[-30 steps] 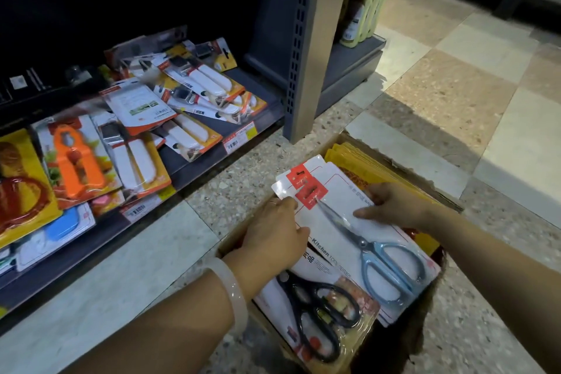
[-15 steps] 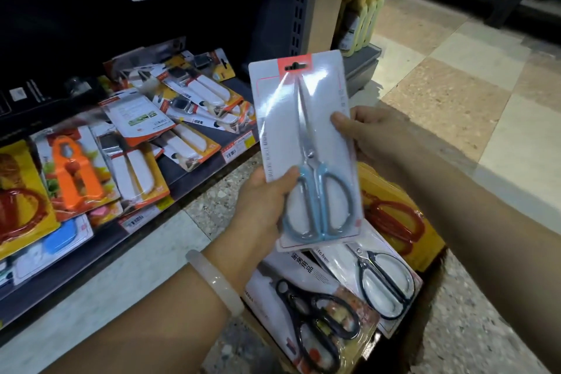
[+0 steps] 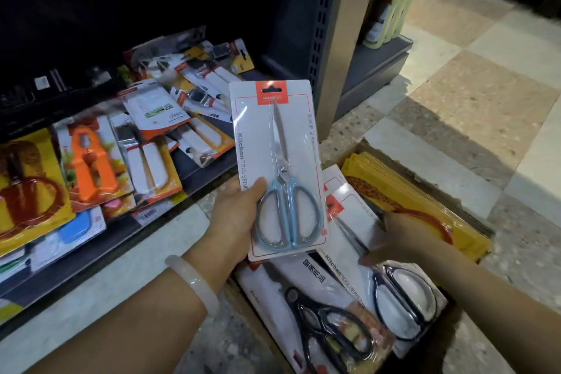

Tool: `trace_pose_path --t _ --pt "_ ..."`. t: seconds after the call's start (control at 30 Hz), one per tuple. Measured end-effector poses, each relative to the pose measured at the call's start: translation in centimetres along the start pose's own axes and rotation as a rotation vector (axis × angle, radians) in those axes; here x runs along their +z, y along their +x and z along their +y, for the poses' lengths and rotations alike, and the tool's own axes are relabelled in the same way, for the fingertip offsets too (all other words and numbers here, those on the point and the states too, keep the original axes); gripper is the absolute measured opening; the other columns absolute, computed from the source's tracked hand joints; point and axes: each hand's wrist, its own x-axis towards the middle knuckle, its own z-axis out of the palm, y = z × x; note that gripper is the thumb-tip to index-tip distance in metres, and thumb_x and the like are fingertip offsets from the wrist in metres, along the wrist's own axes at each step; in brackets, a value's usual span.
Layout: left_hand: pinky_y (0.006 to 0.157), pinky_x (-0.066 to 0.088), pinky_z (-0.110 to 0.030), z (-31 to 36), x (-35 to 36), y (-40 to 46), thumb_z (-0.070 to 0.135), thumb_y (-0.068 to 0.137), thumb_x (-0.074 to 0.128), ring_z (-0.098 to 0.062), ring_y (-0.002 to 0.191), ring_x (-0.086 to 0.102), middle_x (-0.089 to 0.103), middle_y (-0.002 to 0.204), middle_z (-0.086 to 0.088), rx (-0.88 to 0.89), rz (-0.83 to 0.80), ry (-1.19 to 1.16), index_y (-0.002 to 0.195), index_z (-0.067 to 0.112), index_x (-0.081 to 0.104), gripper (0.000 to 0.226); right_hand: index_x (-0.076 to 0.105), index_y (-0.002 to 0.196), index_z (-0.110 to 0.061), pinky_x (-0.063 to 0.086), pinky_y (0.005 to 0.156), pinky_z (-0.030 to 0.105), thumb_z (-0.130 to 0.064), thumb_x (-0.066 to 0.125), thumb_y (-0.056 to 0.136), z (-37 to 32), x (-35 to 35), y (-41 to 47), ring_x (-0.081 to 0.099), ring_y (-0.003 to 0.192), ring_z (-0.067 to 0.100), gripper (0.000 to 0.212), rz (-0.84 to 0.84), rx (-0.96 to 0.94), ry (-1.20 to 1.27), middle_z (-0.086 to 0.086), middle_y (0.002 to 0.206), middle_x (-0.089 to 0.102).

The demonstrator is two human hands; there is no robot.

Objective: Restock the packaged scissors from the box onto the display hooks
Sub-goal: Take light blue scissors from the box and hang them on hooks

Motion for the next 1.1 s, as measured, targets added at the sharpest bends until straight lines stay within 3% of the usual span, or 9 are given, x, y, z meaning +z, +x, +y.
trace_pose_path --t 0.1,0.23,0.4,0.53,0.63,0.8,0.9,1.0,1.1 --pt "0.095 0.050 -0.047 -0.3 0.1 0.3 0.013 0.089 0.059 -0.029 0.099 0.066 0.071 0.107 -0.010 -0.011 0.008 0.000 0.100 0.017 0.065 0.013 0.056 0.104 -0.015 0.047 0.072 0.023 -0.048 0.079 0.065 0.4 -0.4 0.2 0.056 0.088 0.016 0.056 0.021 -0.030 0.127 0.000 0.101 0.061" --pt "0.095 0.051 -0.046 -0.2 0.4 0.6 0.016 0.090 0.059 -0.027 0.099 0.067 0.071 0.107 -0.007 -0.003 0.003 0.007 0.095 0.022 0.067 0.011 0.059 0.088 -0.025 0.046 0.069 0.020 -0.021 0.069 0.082 1.9 -2.2 0.0 0.061 0.084 0.012 0.012 -0.024 -0.216 0.473 -0.004 0.091 0.066" --pt "0.094 0.051 -0.042 0.9 0.5 0.6 0.014 0.092 0.056 -0.027 0.100 0.066 0.070 0.109 -0.009 0.020 0.004 -0.046 0.096 0.021 0.064 0.011 0.060 0.094 -0.021 0.053 0.084 0.045 -0.023 0.068 0.083 2.4 -5.4 1.0 0.067 0.088 0.025 0.014 0.055 -0.207 0.770 0.007 0.093 0.069" --pt "0.089 0.052 -0.037 2.4 0.3 0.8 0.015 0.092 0.056 -0.023 0.096 0.066 0.070 0.110 -0.006 0.065 0.036 -0.095 0.099 0.021 0.064 0.013 0.061 0.090 -0.018 0.054 0.084 0.050 -0.017 0.070 0.081 0.6 -7.7 2.3 0.067 0.087 0.032 0.013 0.185 -0.237 0.963 0.014 0.098 0.069" --pt "0.073 0.053 -0.026 3.9 -0.4 0.7 0.013 0.092 0.055 -0.015 0.083 0.065 0.069 0.101 -0.002 0.113 0.067 -0.117 0.093 0.023 0.062 0.012 0.058 0.089 -0.010 0.055 0.080 0.046 -0.006 0.066 0.081 -1.9 -9.2 2.5 0.065 0.080 0.031 0.013 0.201 -0.307 1.142 0.019 0.102 0.068" --pt "0.064 0.057 -0.021 6.5 -3.3 -0.1 0.015 0.093 0.055 -0.011 0.079 0.065 0.068 0.092 0.003 0.133 0.105 -0.130 0.102 0.021 0.060 0.012 0.056 0.094 -0.007 0.058 0.063 0.025 0.000 0.062 0.083 -6.7 -10.9 2.2 0.067 0.065 0.014 0.014 0.194 -0.428 1.255 0.012 0.093 0.067" --pt "0.059 0.057 -0.019 7.6 -5.7 -0.5 0.016 0.093 0.055 -0.011 0.074 0.065 0.069 0.089 0.004 0.164 0.146 -0.126 0.105 0.017 0.062 0.014 0.057 0.091 -0.009 0.058 0.075 0.034 -0.003 0.064 0.084 -9.8 -11.4 1.9 0.067 0.078 0.021 0.012 0.188 -0.459 1.250 0.015 0.098 0.068" --pt "0.077 0.057 -0.033 8.9 -8.0 -0.9 0.016 0.092 0.057 -0.019 0.082 0.067 0.071 0.098 -0.004 0.183 0.191 -0.131 0.113 0.012 0.063 0.023 0.057 0.091 -0.013 0.054 0.084 0.043 -0.008 0.066 0.083 -13.1 -11.9 1.3 0.064 0.090 0.028 0.013 0.205 -0.488 1.207 0.014 0.103 0.068" --pt "0.092 0.052 -0.048 10.3 -10.3 -1.4 0.017 0.091 0.058 -0.028 0.099 0.067 0.071 0.108 -0.007 0.206 0.213 -0.172 0.106 0.018 0.066 0.017 0.055 0.088 -0.016 0.054 0.073 0.033 -0.008 0.064 0.085 -16.3 -12.7 0.4 0.063 0.081 0.020 0.013 0.234 -0.561 1.210 0.008 0.096 0.067"
